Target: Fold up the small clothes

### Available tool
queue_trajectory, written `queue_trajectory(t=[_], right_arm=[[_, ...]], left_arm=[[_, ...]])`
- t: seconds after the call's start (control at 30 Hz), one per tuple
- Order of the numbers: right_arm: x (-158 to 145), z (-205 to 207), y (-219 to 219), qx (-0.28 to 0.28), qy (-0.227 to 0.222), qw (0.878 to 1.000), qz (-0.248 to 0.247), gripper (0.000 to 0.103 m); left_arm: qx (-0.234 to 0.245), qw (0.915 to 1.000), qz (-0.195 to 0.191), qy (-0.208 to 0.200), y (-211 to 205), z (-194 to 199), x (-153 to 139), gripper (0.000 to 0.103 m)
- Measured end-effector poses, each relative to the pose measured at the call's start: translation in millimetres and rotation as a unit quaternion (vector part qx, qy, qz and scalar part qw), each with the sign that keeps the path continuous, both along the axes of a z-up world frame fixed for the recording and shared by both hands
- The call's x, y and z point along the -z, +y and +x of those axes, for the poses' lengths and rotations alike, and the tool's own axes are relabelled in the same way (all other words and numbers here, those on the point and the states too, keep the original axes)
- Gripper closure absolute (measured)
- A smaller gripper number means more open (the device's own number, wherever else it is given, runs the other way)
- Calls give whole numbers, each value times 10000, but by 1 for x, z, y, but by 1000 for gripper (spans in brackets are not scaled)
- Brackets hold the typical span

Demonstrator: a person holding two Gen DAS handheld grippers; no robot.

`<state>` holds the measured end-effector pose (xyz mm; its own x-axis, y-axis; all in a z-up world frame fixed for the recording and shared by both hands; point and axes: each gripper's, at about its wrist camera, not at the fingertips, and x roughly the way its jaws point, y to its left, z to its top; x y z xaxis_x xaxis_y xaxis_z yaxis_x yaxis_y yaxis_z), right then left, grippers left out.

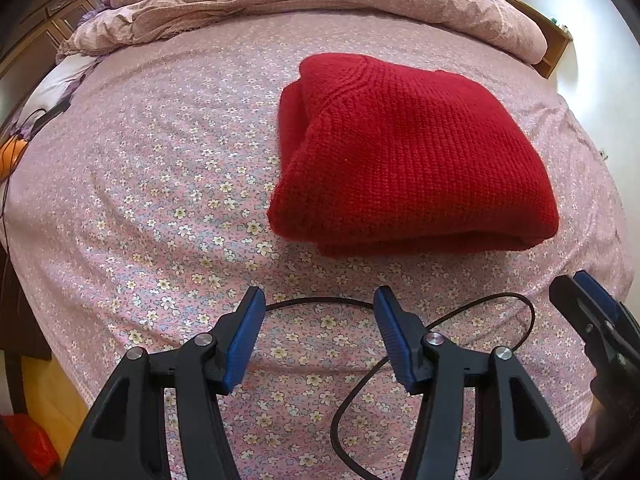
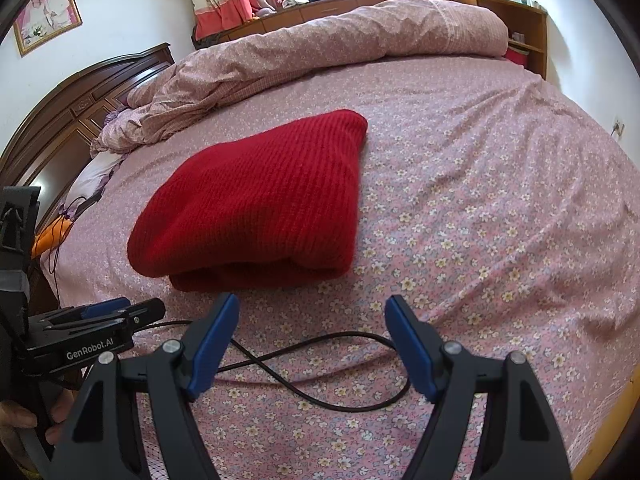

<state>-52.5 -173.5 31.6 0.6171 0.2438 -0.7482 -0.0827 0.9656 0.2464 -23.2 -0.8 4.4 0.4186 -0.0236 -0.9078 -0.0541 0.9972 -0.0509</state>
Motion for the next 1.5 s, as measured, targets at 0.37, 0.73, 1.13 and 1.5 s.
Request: queue_trajectory(t=[0.37, 0.73, 1.13, 1.5], right_arm=[[0, 0, 0, 8, 8, 10000, 6, 24], [0, -1, 1, 6, 4, 10000, 1, 24], [1, -1, 1, 9, -1, 10000, -2, 24], [1, -2, 1, 8, -5, 10000, -7, 24]], left_arm=[[18, 10000, 6, -10, -1, -1, -1, 53], [48, 10000, 31, -58, -4, -3, -3, 53], [48, 10000, 38, -66, -6, -4, -4, 53], [49, 10000, 40, -67, -6, -4, -4, 53]])
